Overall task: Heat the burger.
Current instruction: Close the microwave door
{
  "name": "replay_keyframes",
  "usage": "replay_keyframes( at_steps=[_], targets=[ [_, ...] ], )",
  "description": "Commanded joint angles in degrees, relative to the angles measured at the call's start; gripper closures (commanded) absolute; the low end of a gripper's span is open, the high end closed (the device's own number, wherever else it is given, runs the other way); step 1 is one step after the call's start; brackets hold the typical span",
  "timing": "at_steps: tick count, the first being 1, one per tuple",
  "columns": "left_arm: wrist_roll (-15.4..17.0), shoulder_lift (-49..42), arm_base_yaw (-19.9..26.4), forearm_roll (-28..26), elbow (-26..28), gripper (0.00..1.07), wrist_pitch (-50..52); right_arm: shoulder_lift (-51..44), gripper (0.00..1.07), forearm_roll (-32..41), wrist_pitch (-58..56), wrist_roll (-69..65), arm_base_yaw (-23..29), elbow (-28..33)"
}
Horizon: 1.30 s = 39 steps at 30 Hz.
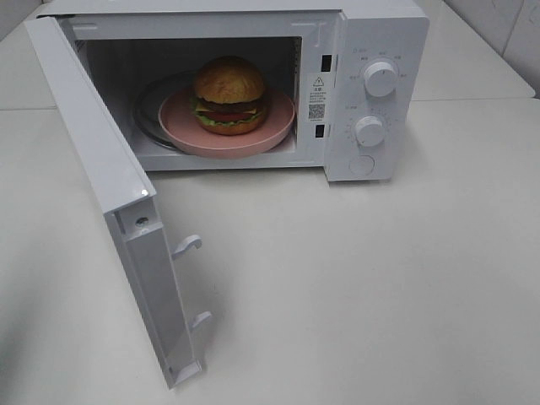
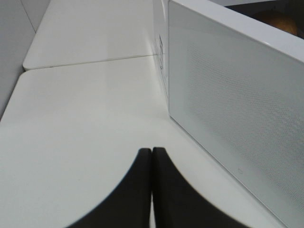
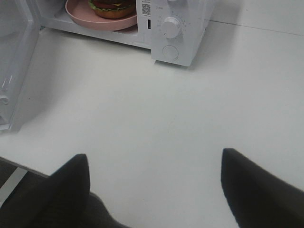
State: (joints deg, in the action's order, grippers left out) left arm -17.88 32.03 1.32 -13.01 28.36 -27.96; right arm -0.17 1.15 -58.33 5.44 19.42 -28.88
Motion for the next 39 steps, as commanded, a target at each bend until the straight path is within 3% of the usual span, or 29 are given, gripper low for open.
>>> replay_keyframes(
  at_steps=[1, 2, 4, 5, 6, 9, 10, 11, 13, 14, 15, 18, 19, 25, 39],
  targets=[
    [-5.73, 6.47, 0.06, -6.02, -0.17, 1.06, 4.18, -1.60, 0.35, 0.40, 0.69, 0.46, -0.23, -0.06],
    [-5.73, 6.47, 0.06, -6.02, -0.17, 1.06, 4.18, -1.60, 0.35, 0.40, 0.69, 0.46, -0.23, -0.06],
    [-13.87, 13.52, 0.06, -13.75, -0.17, 1.06, 7.51, -1.60, 0.35, 0.40, 0.86, 0.46, -0.23, -0.06],
    [-13.87, 13.52, 0.06, -13.75, -0.17, 1.06, 7.51, -1.60, 0.35, 0.40, 0.86, 0.46, -0.23, -0.06],
    [-17.82, 16.50, 0.06, -17.82, -0.17, 1.06, 8.88, -1.60, 0.35, 0.40, 0.92, 0.46, -0.23, -0.06],
    [-20.11, 17.82, 0.06, -20.05, -0.17, 1.06, 9.45, -1.60, 0.35, 0.40, 0.92, 0.46, -0.23, -0.06],
    [-24.18, 20.80, -0.23, -24.58, -0.17, 1.06, 10.26, -1.60, 0.35, 0.40, 0.92, 0.46, -0.23, -0.06],
    [-24.18, 20.80, -0.23, -24.58, -0.17, 1.06, 10.26, -1.60, 0.35, 0.40, 0.92, 0.46, -0.23, -0.06],
    [-32.09, 25.73, -2.81, -31.17, -0.17, 1.06, 12.78, -1.60, 0.35, 0.34, 0.92, 0.46, -0.23, -0.06],
    [-32.09, 25.73, -2.81, -31.17, -0.17, 1.06, 12.78, -1.60, 0.35, 0.34, 0.92, 0.46, -0.23, -0.06],
    [-35.07, 27.79, -4.87, -33.00, 0.00, 1.06, 14.44, -1.60, 0.35, 0.34, 0.92, 0.46, -0.23, -0.06],
    [-35.92, 28.93, -6.02, -33.46, 0.17, 1.06, 15.47, -1.60, 0.35, 0.34, 0.92, 0.46, -0.23, -0.06],
    [-36.50, 32.03, -9.22, -33.63, 1.03, 1.06, 18.39, -1.60, 0.35, 0.34, 0.92, 0.46, -0.23, -0.06],
    [-36.50, 37.41, -13.35, -33.63, 3.95, 1.06, 20.68, -1.60, 0.35, 0.34, 0.92, 0.46, -0.23, -0.06],
    [-36.50, 49.85, -14.61, -33.63, 12.72, 1.06, 21.54, -1.60, 0.35, 0.29, 0.92, 0.63, -0.23, -0.06]
  ],
)
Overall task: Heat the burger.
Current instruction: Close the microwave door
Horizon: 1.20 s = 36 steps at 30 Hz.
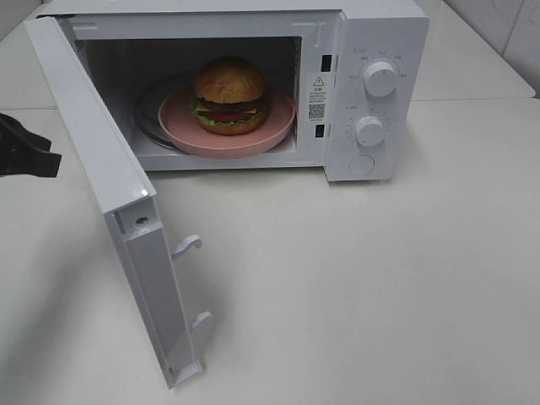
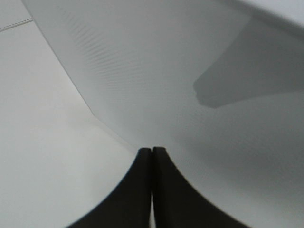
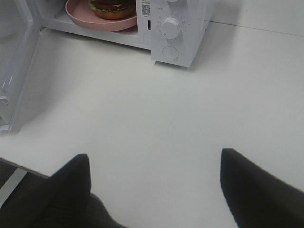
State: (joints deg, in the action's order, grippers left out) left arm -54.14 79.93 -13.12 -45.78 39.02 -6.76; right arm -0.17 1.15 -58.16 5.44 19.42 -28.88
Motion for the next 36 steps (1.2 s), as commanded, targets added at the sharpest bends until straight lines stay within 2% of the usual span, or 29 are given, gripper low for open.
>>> replay_keyframes(
  at_steps=[1, 10, 11, 25, 29, 33, 36],
  targets=[
    [-0.23, 3.61, -0.34, -0.86, 3.38, 1.06, 0.17, -1.60, 0.35, 0.29, 0.74, 0.63, -0.23, -0.06],
    [-0.29, 8.82, -3.61, -0.80, 8.19, 1.06, 0.74, -1.60, 0.35, 0.29, 0.74, 0.63, -0.23, -0.06],
    [-0.29, 10.71, -5.39, -0.80, 9.51, 1.06, 1.78, -1.60, 0.35, 0.29, 0.74, 0.63, -0.23, -0.06],
    [-0.29, 17.02, -13.24, -0.80, 15.58, 1.06, 9.28, -1.60, 0.35, 0.29, 0.74, 0.63, -0.23, -0.06],
    [-0.29, 21.14, -15.93, -0.80, 20.45, 1.06, 11.00, -1.60, 0.35, 0.29, 0.74, 0.63, -0.23, -0.06],
    [-0.29, 22.69, -16.73, -0.80, 22.46, 1.06, 10.94, -1.60, 0.35, 0.29, 0.74, 0.63, -0.23, -0.06],
    [-0.29, 26.07, -18.28, -0.74, 27.27, 1.06, 10.94, -1.60, 0.35, 0.29, 0.74, 0.63, -0.23, -0.06]
  ],
)
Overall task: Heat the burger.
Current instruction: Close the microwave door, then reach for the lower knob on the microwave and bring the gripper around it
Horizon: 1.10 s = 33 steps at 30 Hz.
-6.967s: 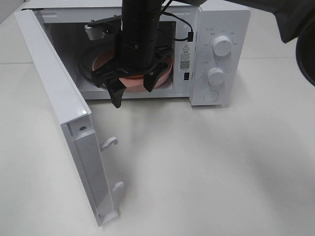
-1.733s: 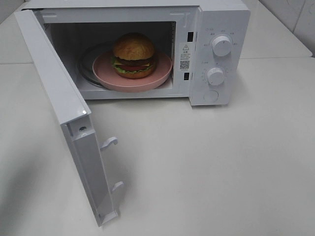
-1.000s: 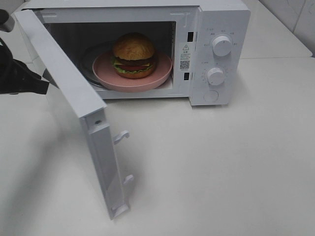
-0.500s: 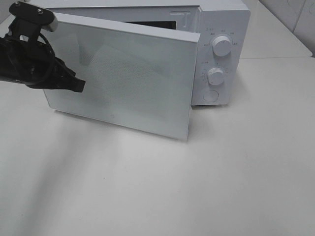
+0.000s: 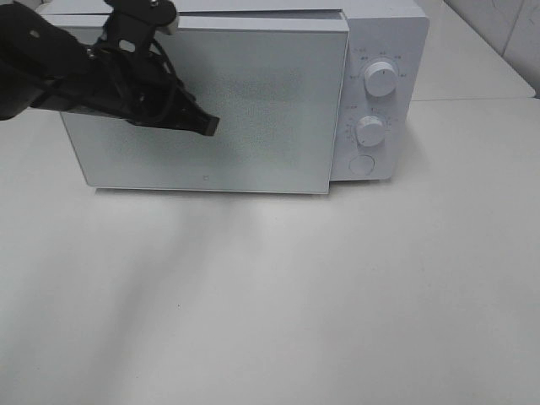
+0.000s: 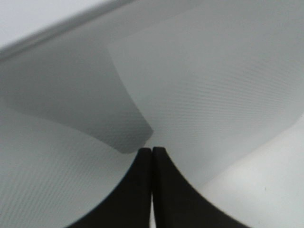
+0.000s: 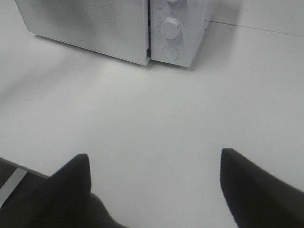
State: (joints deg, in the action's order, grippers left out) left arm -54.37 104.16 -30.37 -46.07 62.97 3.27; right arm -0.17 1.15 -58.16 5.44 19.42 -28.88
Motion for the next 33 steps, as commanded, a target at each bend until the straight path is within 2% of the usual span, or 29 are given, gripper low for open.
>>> replay_keyframes(
  at_steps=[1, 2, 15, 23, 28, 29, 30, 31, 32, 33],
  targets=[
    [-0.06, 1.83, -1.03, -0.46, 3.32, 1.06, 0.92, -1.60, 0.35, 0.29, 0.74, 0.63, -0.23, -0.06],
    [-0.06, 4.47, -2.06, -0.34, 7.22, 1.06, 0.74, -1.60, 0.35, 0.29, 0.74, 0.63, -0.23, -0.06],
    [-0.06, 12.89, -3.32, -0.29, 21.14, 1.06, -2.46, -1.60, 0.35, 0.29, 0.74, 0.69, -0.23, -0.06],
    [-0.06, 13.69, -3.32, 0.63, 23.61, 1.06, -9.00, -1.60, 0.35, 0.29, 0.74, 0.69, -0.23, -0.06],
    [0.52, 11.69, -3.32, 8.25, 23.61, 1.06, -20.91, -1.60, 0.35, 0.29, 0.74, 0.69, -0.23, -0.06],
    [0.52, 11.69, -3.32, 8.25, 23.61, 1.06, -20.91, -1.60, 0.35, 0.29, 0.74, 0.69, -0.23, -0.06],
    [2.64, 10.54, -3.32, 11.57, 23.61, 1.06, -25.10, -1.60, 0.35, 0.29, 0.74, 0.69, -0.23, -0.06],
    [2.64, 10.54, -3.32, 11.57, 23.61, 1.06, -25.10, -1.60, 0.35, 0.29, 0.74, 0.69, -0.23, -0.06],
    [4.58, 9.85, -3.32, 13.41, 23.61, 1.06, -27.44, -1.60, 0.35, 0.29, 0.80, 0.69, -0.23, -0.06],
    [9.28, 8.54, -3.32, 16.67, 23.61, 1.06, -32.26, -1.60, 0.35, 0.29, 0.80, 0.69, -0.23, -0.06]
  ],
)
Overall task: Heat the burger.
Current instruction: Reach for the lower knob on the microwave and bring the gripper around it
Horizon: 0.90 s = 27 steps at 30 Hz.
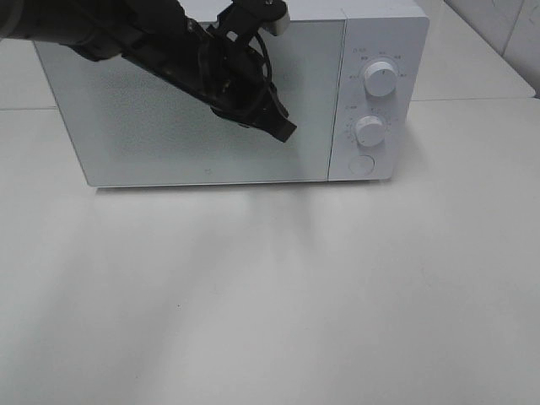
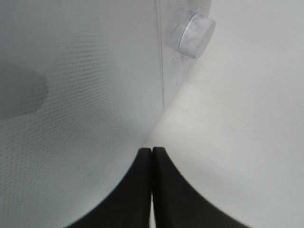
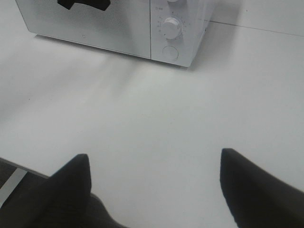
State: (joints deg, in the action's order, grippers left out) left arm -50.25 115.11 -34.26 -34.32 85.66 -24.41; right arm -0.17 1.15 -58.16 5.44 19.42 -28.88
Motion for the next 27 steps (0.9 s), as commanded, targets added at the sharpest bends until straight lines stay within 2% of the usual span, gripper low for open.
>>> replay_keyframes(
  at_steps=[1, 2, 3, 4, 5, 6, 7, 8, 9, 10, 12, 13, 14, 15, 19, 20, 21, 23, 26, 27],
  targets=[
    [5.16, -2.41, 0.57, 4.93, 0.92, 1.06, -4.58, -1.60, 0.35, 0.29, 0.80, 0.69, -0.23, -0.06],
    [9.34, -3.78, 0.57, 7.96, 0.92, 1.06, -8.42, -1.60, 0.35, 0.34, 0.80, 0.69, -0.23, -0.06],
    [9.34, -3.78, 0.57, 7.96, 0.92, 1.06, -8.42, -1.60, 0.35, 0.34, 0.80, 0.69, -0.23, -0.06],
    [14.50, -5.56, 0.57, 12.38, 0.97, 1.06, -13.75, -1.60, 0.35, 0.34, 0.80, 0.69, -0.23, -0.06],
    [14.50, -5.56, 0.57, 12.38, 0.97, 1.06, -13.75, -1.60, 0.35, 0.34, 0.80, 0.69, -0.23, -0.06],
    [19.77, -7.16, 0.63, 15.47, 0.97, 1.06, -18.05, -1.60, 0.35, 0.34, 0.80, 0.69, -0.23, -0.06],
    [19.77, -7.16, 0.63, 15.47, 0.97, 1.06, -18.05, -1.60, 0.35, 0.34, 0.80, 0.69, -0.23, -0.06],
    [23.89, -9.00, 0.63, 18.56, 0.97, 1.06, -22.52, -1.60, 0.35, 0.34, 0.80, 0.46, -0.23, -0.06],
    [23.89, -9.00, 0.63, 18.56, 0.97, 1.06, -22.52, -1.60, 0.35, 0.34, 0.80, 0.46, -0.23, -0.06],
    [27.22, -10.83, 0.74, 21.31, 0.97, 1.06, -26.76, -1.60, 0.35, 0.34, 0.86, 0.46, -0.23, -0.06],
    [28.36, -11.52, 0.74, 22.35, 0.97, 1.06, -28.59, -1.60, 0.35, 0.34, 0.86, 0.46, -0.23, -0.06],
    [30.48, -13.41, 0.74, 24.75, 0.97, 1.06, -31.34, -1.60, 0.35, 0.34, 0.86, 0.46, -0.23, -0.06],
    [30.48, -13.41, 0.74, 24.75, 0.97, 1.06, -31.34, -1.60, 0.35, 0.34, 0.86, 0.46, -0.23, -0.06],
    [32.72, -15.58, 0.74, 27.33, 0.97, 1.06, -33.69, -1.60, 0.35, 0.34, 0.86, 0.46, -0.23, -0.06],
    [34.32, -17.82, 0.74, 29.34, 0.97, 1.06, -35.87, -1.60, 0.35, 0.34, 0.86, 0.46, -0.23, -0.06],
    [37.41, -20.91, 0.74, 32.66, 0.97, 1.06, -39.02, -1.60, 0.35, 0.34, 0.86, 0.46, -0.23, -0.06],
    [37.41, -20.91, 0.74, 32.66, 0.97, 1.06, -39.02, -1.60, 0.35, 0.34, 0.86, 0.46, -0.23, -0.06],
    [40.74, -25.10, 0.74, 35.98, -0.06, 1.06, -42.34, -1.60, 0.35, 0.34, 0.86, 0.46, -0.23, -0.06],
    [41.20, -26.36, 0.80, 36.38, -0.74, 1.06, -42.97, -1.60, 0.35, 0.34, 0.86, 0.46, -0.23, -0.06],
    [41.94, -29.16, 1.43, 36.67, -2.81, 1.06, -43.54, -1.60, 0.35, 0.34, 0.86, 0.46, -0.23, -0.06]
  ],
)
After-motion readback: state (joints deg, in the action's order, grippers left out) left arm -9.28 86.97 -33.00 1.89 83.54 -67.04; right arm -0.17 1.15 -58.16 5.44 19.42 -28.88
